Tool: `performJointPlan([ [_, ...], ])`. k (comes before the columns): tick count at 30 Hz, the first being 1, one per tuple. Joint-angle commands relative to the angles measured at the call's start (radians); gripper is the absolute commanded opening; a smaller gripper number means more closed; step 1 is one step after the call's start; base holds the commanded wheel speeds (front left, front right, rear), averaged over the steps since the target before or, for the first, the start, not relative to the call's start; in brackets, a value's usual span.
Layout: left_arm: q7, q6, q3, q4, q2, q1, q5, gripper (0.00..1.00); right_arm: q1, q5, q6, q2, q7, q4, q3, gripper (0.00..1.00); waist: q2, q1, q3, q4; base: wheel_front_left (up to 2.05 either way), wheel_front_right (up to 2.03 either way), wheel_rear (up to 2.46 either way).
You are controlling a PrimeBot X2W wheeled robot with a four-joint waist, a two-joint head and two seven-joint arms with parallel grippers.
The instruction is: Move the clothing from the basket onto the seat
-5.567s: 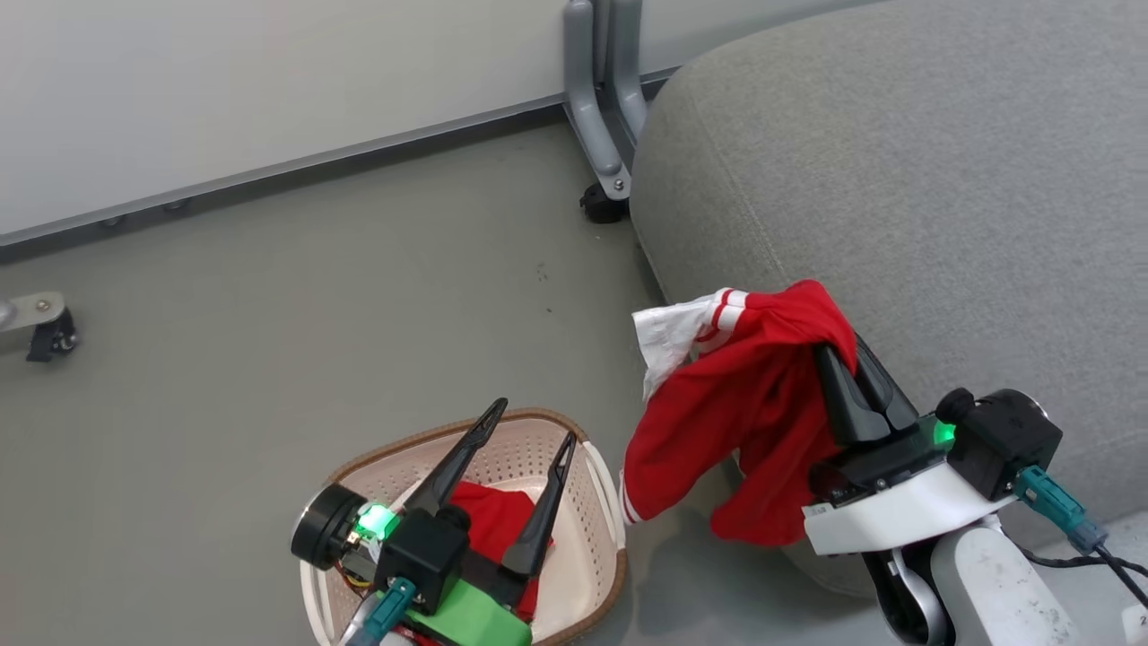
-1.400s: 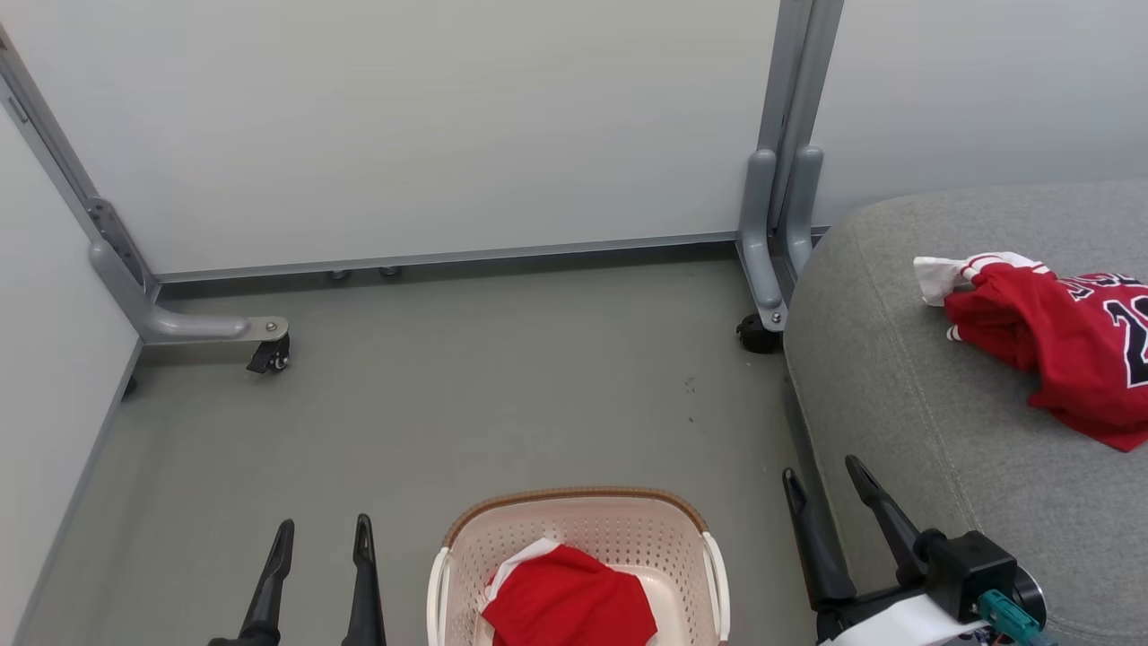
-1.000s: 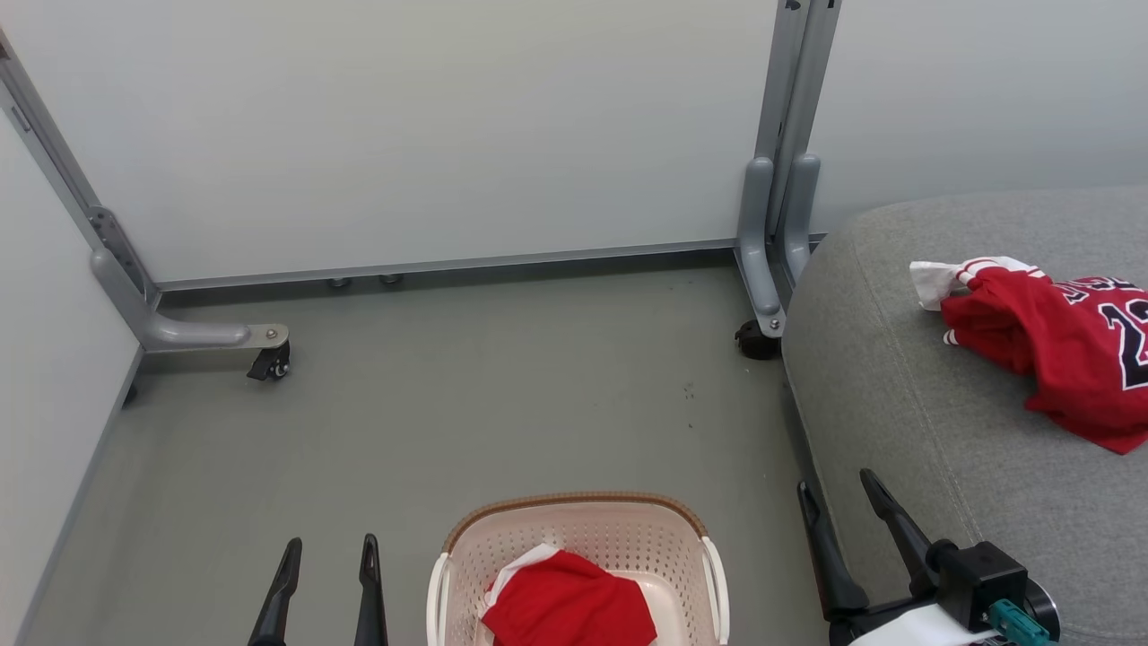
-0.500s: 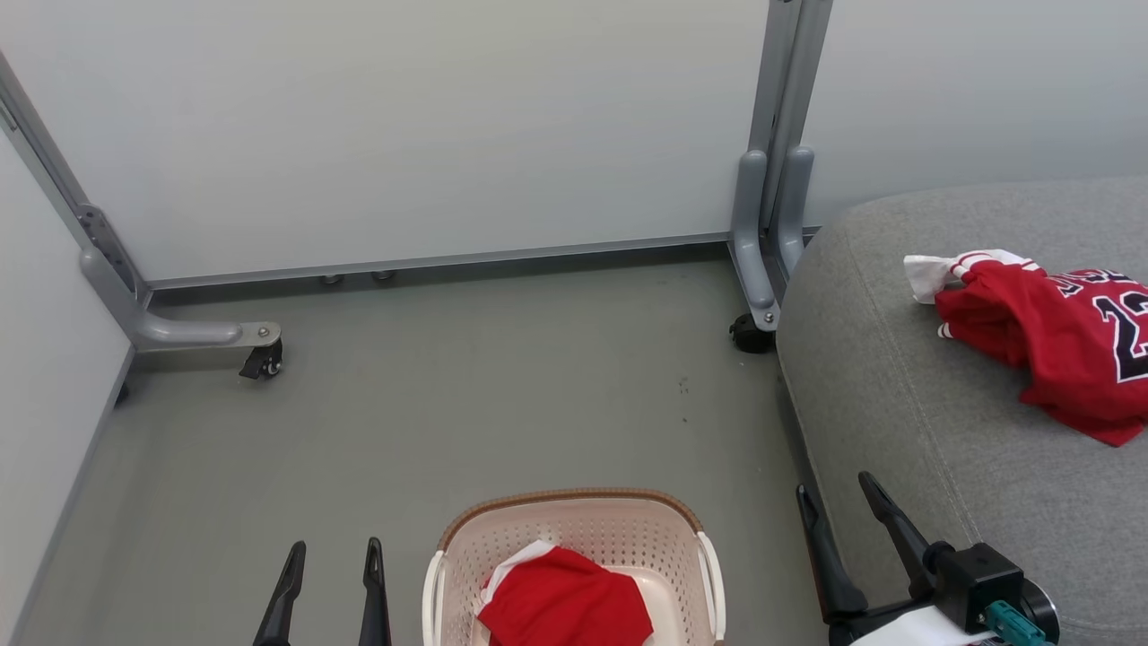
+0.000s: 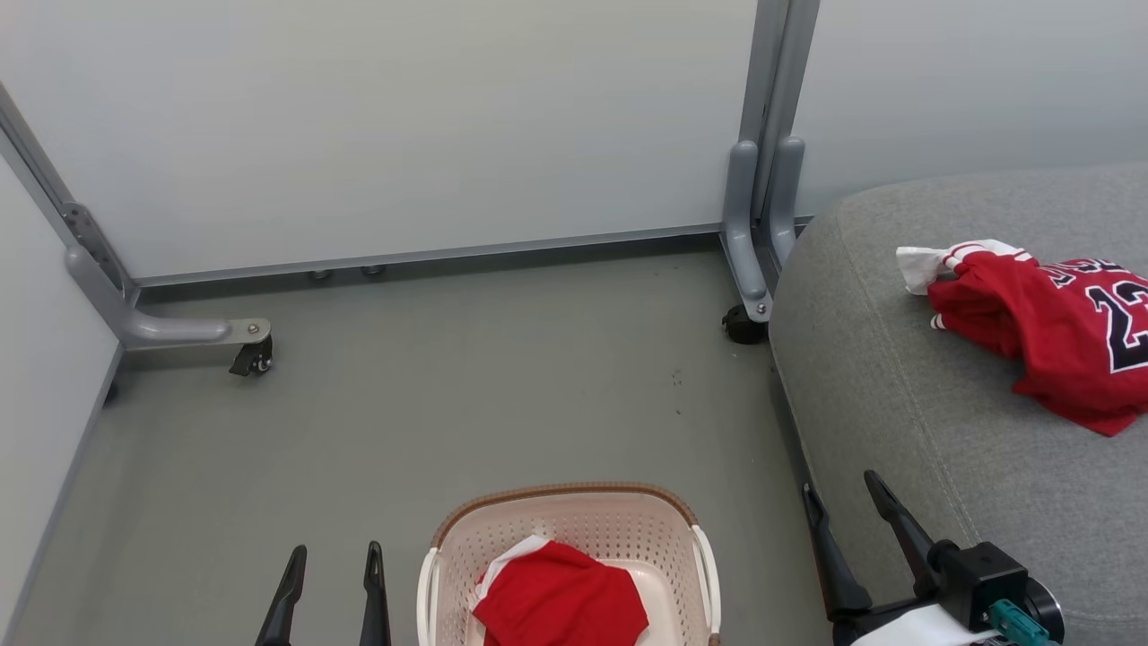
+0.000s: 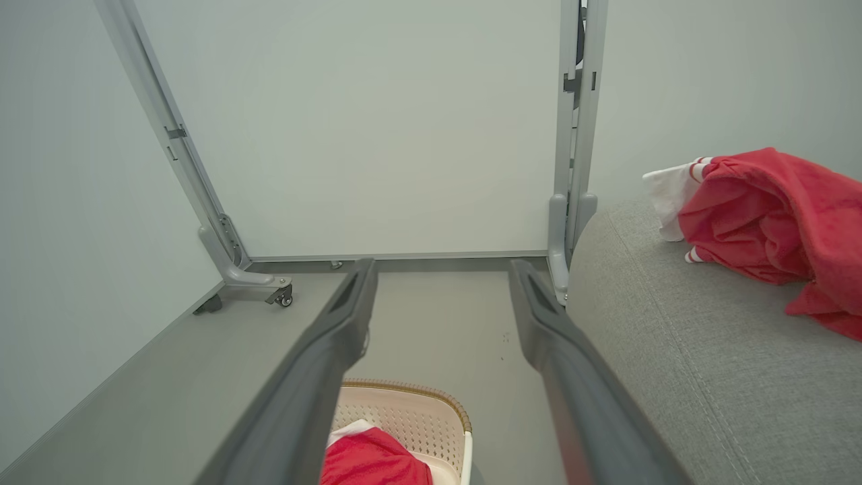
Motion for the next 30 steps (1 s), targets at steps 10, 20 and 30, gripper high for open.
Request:
performJointPlan([
  [10,0.000,-0.007,-0.002,0.047,0.002,-0.049,0.019,1.00,-0.031,-0.010,0.000,-0.005,-0.003,0.001,-0.009,1.00,0.0000,0.0001,0.069,0.001,0.00,0.00,0.00],
  [20,0.000,-0.039,-0.044,0.122,0.002,-0.225,0.017,1.00,-0.158,-0.031,0.000,-0.010,-0.003,-0.041,-0.067,1.00,0.0000,0.0001,0.321,0.015,0.00,0.00,0.00],
  [30,0.000,-0.108,-0.140,0.327,0.002,-0.536,0.089,1.00,-0.328,-0.058,0.000,-0.022,-0.003,-0.099,-0.131,1.00,0.0000,0.0001,0.620,0.008,0.00,0.00,0.00],
])
